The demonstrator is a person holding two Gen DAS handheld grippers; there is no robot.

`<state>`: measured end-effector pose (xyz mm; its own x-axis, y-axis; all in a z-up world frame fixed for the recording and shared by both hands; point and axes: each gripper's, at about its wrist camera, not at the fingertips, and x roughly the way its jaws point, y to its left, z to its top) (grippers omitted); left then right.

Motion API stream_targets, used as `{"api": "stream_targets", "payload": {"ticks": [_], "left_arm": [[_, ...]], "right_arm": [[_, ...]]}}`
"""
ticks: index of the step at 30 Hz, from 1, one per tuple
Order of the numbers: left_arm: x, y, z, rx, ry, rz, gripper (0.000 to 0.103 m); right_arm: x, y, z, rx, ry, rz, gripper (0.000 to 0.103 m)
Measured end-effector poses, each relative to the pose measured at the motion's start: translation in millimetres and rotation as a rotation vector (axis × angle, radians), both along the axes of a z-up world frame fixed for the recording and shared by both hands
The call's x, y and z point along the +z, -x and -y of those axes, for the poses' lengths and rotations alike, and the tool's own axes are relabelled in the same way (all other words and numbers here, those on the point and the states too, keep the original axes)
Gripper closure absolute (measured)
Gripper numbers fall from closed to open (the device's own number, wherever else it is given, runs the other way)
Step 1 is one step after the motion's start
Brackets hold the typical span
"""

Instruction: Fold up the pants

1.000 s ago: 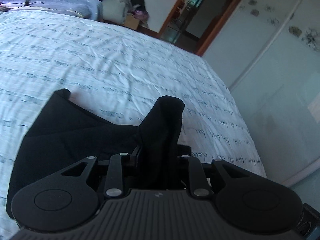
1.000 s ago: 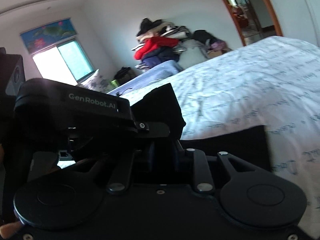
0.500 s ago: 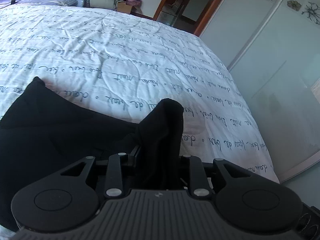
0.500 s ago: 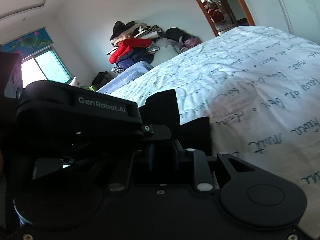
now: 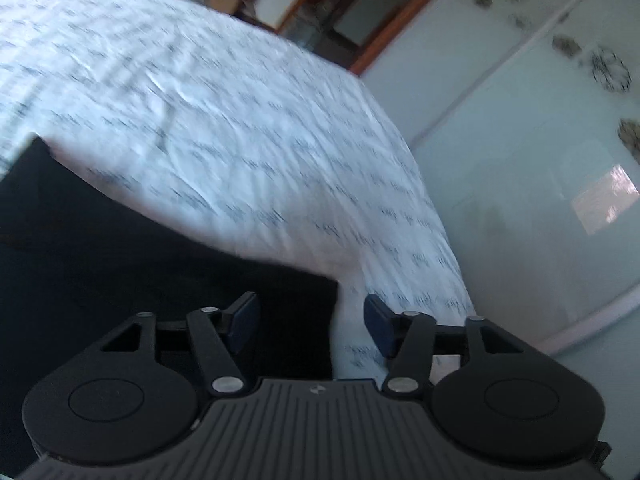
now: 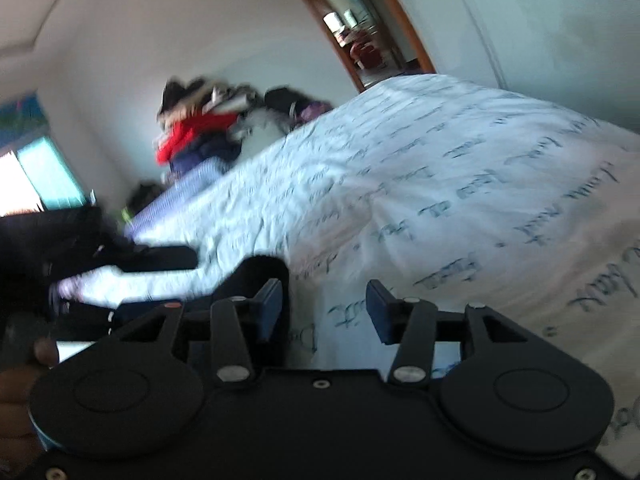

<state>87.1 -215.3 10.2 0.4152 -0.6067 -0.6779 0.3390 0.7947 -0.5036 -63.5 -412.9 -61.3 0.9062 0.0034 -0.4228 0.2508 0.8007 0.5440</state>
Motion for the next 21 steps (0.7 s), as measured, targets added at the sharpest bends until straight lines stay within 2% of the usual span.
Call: {"api": "stream_targets", "payload": {"ticks": [1,4,6,8,11,13,14,16,17,19,21], "left_arm": [[1.8,-2.5,-4.8,0.027,-0.037,0.012,0.033],[-2.0,-9.1,-14.6,0.047,-0.184,0.030,0.032],[-6.7,-6.3,-20.0,0.045,-0.237,0.054,0.032],[-7.9,3.5,-23.2,0.040,-0.291,0.107,0.032],[-6.7,17.2,-30.9,0.035,-0.333,0.181,0.031],[-7.1,17.3,-35.7,0.047,-0.339,0.193,0.031],[-7.2,15.4,-36.5,0.051,-0.335,0.193,0.031],[-7.6,13.3,-37.8,0.042,-0.327,0.177,0.031],[-7.9,12.1,-38.3,0.040,-0.324,0.165,0.031],[-7.7,12.7,-41.9,0.035,-0.313,0.161,0.030],[-6.7,13.2,-43.5,0.048,-0.317,0.175,0.030]], "right_arm": [[0.3,1.3,6.3,0.010,-0.044,0.024,0.054],[2.8,-12.4,9.9,0.083,-0.109,0.061,0.046],[4.0,-32.3,4.3,0.147,-0.096,0.057,0.044],[6.9,-49.5,-2.4,0.161,-0.075,0.029,0.043],[13.4,-66.0,-16.1,0.230,-0.037,0.036,0.045],[14.0,-74.2,-23.6,0.281,-0.025,0.021,0.062],[12.8,-77.9,-26.0,0.288,-0.017,0.003,0.067],[6.7,-86.2,-27.2,0.282,0.013,-0.045,0.090],[3.8,-87.2,-25.3,0.278,0.013,-0.058,0.095],[4.9,-80.5,-23.7,0.279,0.000,-0.031,0.099],[10.0,-73.1,-25.2,0.247,0.055,-0.025,0.099]]}}
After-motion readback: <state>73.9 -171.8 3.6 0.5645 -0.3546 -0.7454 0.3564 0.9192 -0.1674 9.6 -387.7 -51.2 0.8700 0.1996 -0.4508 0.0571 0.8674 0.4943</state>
